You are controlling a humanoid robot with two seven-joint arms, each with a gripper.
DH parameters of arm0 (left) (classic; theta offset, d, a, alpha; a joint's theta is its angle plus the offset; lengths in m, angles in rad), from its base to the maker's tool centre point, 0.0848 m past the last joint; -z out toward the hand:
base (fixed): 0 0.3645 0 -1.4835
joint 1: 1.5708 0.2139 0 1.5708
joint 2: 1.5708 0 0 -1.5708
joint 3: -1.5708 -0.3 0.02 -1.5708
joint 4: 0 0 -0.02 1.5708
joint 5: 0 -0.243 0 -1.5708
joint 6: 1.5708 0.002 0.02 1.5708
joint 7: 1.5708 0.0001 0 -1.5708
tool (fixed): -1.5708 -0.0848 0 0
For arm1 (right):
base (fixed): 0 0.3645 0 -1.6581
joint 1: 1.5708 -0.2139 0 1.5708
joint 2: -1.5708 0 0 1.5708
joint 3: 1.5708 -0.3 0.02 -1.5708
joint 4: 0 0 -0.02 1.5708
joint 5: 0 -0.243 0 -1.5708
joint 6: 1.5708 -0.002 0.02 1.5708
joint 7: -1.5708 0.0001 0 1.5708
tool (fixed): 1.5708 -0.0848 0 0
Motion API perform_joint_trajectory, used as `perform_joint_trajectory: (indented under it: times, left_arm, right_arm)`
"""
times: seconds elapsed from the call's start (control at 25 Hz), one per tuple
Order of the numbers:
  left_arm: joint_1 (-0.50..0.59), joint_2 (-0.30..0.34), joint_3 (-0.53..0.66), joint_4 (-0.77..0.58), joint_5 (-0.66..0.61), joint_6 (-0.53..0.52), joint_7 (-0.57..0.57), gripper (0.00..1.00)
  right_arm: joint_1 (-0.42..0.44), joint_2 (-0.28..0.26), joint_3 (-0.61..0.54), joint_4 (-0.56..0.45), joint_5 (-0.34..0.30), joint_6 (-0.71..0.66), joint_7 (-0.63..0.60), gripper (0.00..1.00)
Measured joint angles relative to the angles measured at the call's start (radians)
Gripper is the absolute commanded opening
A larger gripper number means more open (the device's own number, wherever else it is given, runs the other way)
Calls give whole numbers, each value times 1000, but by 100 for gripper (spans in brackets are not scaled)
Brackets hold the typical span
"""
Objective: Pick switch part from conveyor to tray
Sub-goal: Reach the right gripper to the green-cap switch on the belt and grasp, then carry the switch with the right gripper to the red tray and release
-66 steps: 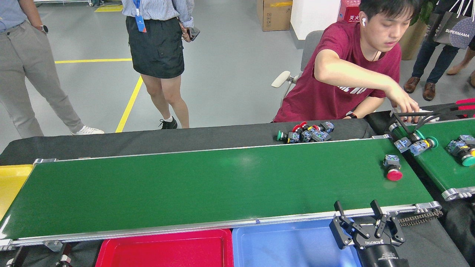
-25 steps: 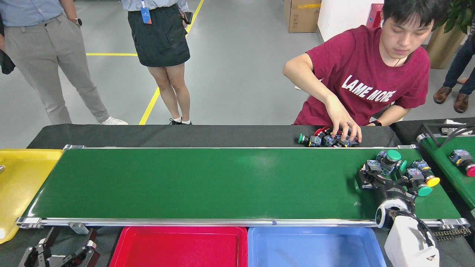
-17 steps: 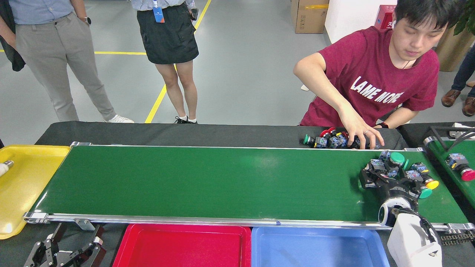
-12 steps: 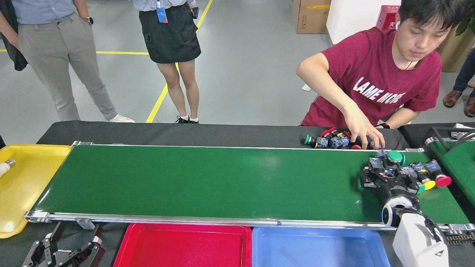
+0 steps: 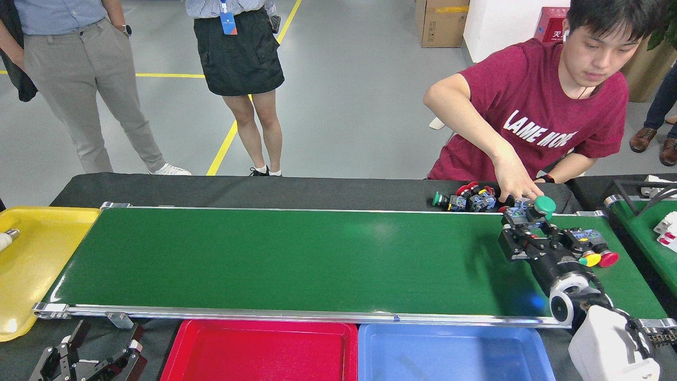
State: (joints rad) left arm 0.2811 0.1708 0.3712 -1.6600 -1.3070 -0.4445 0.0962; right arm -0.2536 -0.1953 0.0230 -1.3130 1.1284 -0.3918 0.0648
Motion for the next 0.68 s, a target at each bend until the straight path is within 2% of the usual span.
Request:
perform_joint_trajectory:
  times: [0.12,0.24,0.4,0.48,0.52,0.56,0.6,0.64,0.68]
  left_arm:
    - [1,0,0,0,0,0,0,100]
    - [1,0,1,0,0,0,0,100]
    - [2,0,1,0,0,1,0,100]
    - [1,0,1,1,0,1,0,100]
    - [-1,0,1,2,0,1,0,100]
    - [-3,0,1,2,0,1,0,100]
    - [-3,0,1,2,0,1,0,100]
    - [-3,0,1,2,0,1,0,100]
    - [-3,0,1,2,0,1,0,100]
  right_arm:
    - [98,75,73,-143,0,-113,32,21]
    - [160,86,169,-236,1,-189,53,21]
    - [185,88,348,-262,24,-214,75,22]
    - [186,91,386,-260,47,-217,79,28]
    - [186,97,400,-252,60,-218,81,38]
    - [188,113,415,-243,75,-211,82,60]
    - [190,129,424,-236,85,-198,84,88]
    - [193,143,430,-233,91,-179,88,96]
    - [195,151,433,-231,94,-157,94,97]
